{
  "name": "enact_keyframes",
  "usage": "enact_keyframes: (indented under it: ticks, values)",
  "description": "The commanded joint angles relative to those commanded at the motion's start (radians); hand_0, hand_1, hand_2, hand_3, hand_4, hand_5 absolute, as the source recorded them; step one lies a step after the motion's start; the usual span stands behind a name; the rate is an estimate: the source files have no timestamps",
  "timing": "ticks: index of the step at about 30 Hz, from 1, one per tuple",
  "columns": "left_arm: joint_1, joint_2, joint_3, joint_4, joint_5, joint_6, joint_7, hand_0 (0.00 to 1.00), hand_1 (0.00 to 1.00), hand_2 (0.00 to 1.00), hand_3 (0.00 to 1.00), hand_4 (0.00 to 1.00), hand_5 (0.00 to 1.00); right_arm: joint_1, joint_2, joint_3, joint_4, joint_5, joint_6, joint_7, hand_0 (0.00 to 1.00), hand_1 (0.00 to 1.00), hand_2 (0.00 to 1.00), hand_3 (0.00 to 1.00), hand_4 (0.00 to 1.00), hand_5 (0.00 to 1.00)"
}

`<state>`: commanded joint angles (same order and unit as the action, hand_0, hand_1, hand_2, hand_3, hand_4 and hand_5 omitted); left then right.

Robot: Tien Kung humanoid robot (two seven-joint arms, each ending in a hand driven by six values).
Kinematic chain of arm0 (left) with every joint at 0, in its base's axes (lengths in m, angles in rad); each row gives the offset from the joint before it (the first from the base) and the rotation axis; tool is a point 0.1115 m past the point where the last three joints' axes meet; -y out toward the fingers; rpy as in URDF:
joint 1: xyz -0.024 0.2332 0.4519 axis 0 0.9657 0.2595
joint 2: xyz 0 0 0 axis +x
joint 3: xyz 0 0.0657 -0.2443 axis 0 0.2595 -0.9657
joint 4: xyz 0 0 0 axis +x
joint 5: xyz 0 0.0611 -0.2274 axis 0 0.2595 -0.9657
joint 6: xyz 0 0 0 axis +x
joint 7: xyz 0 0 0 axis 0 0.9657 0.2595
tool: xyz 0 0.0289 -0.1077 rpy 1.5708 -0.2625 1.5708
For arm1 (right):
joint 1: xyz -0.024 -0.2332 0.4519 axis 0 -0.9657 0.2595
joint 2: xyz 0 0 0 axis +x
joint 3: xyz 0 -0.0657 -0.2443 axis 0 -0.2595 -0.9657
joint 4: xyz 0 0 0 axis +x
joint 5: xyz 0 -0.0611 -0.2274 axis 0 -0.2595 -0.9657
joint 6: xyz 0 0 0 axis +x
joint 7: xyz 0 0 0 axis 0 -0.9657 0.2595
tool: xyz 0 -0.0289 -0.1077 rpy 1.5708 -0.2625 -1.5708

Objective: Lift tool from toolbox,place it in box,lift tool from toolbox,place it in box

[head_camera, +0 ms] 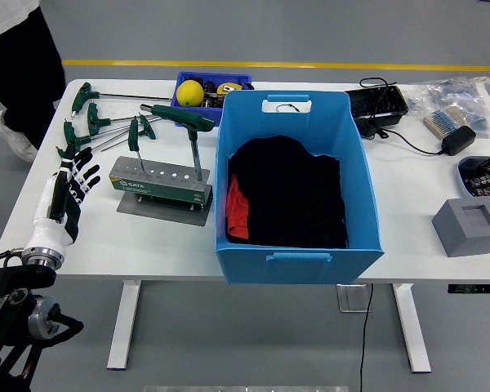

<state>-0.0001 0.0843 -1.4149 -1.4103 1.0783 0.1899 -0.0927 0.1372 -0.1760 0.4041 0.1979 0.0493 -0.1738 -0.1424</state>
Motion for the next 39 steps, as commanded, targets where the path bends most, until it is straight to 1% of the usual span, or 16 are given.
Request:
enact_keyframes:
  ticks: [13,22,23,25,28,29,30,34,35,37,39]
  values:
    - [-0.003,-0.003,-0.01,-0.003,0.03,0.011,-0.003,0.842,0.881,0.947,0.857,0.874,0.936,0.008,-0.002,-0.011,-0.001,0.019,0.004,0.004,0.673,0.667,0.742,0.57,0.793,0.68]
    - [-0.005,-0.006,-0.014,-0.01,0.074,0.035,-0.009,0.842,0.882,0.947,0.857,0.872,0.931,0.008,-0.003,-0.011,-0.002,0.021,0.005,0.004,0.674,0.667,0.742,0.57,0.793,0.68]
    - [-0.005,-0.006,-0.014,-0.012,0.081,0.038,-0.01,0.842,0.882,0.948,0.858,0.883,0.905,0.009,-0.003,-0.011,-0.002,0.021,0.005,0.005,0.673,0.667,0.743,0.57,0.792,0.679]
    - [-0.006,-0.006,-0.014,-0.015,0.096,0.042,-0.012,0.842,0.882,0.948,0.858,0.883,0.905,0.008,-0.002,-0.011,-0.003,0.021,0.005,0.005,0.673,0.667,0.743,0.57,0.792,0.679]
    - [-0.007,-0.005,-0.018,-0.026,0.144,0.05,-0.017,0.842,0.882,0.948,0.858,0.883,0.905,0.009,-0.002,-0.013,-0.003,0.023,0.005,0.005,0.673,0.667,0.743,0.57,0.792,0.679]
    - [-0.007,-0.003,-0.019,-0.029,0.165,0.052,-0.018,0.843,0.895,0.963,0.869,0.92,0.832,0.009,-0.002,-0.013,-0.003,0.024,0.005,0.005,0.674,0.667,0.742,0.57,0.792,0.679]
    - [-0.008,-0.002,-0.021,-0.034,0.184,0.053,-0.019,0.843,0.895,0.963,0.869,0.92,0.832,0.009,-0.002,-0.013,-0.003,0.024,0.005,0.005,0.674,0.667,0.742,0.57,0.792,0.679]
    - [-0.016,0.008,-0.03,-0.055,0.315,0.06,-0.03,0.843,0.895,0.963,0.869,0.92,0.832,0.009,-0.003,-0.012,-0.003,0.023,0.005,0.005,0.674,0.667,0.742,0.57,0.792,0.679]
    - [-0.02,0.013,-0.032,-0.062,0.357,0.06,-0.034,0.917,0.958,0.998,0.911,0.998,0.679,0.009,-0.003,-0.013,-0.003,0.024,0.005,0.005,0.674,0.667,0.742,0.57,0.792,0.679]
    - [-0.027,0.021,-0.034,-0.072,0.436,0.059,-0.038,0.917,0.958,0.998,0.911,0.998,0.679,0.009,-0.003,-0.012,-0.003,0.024,0.005,0.005,0.674,0.667,0.742,0.57,0.792,0.679]
    - [-0.043,0.041,-0.029,-0.083,0.52,0.05,-0.043,0.917,0.958,0.998,0.911,0.998,0.679,0.009,-0.003,-0.013,-0.003,0.026,0.005,0.006,0.674,0.667,0.742,0.57,0.792,0.679]
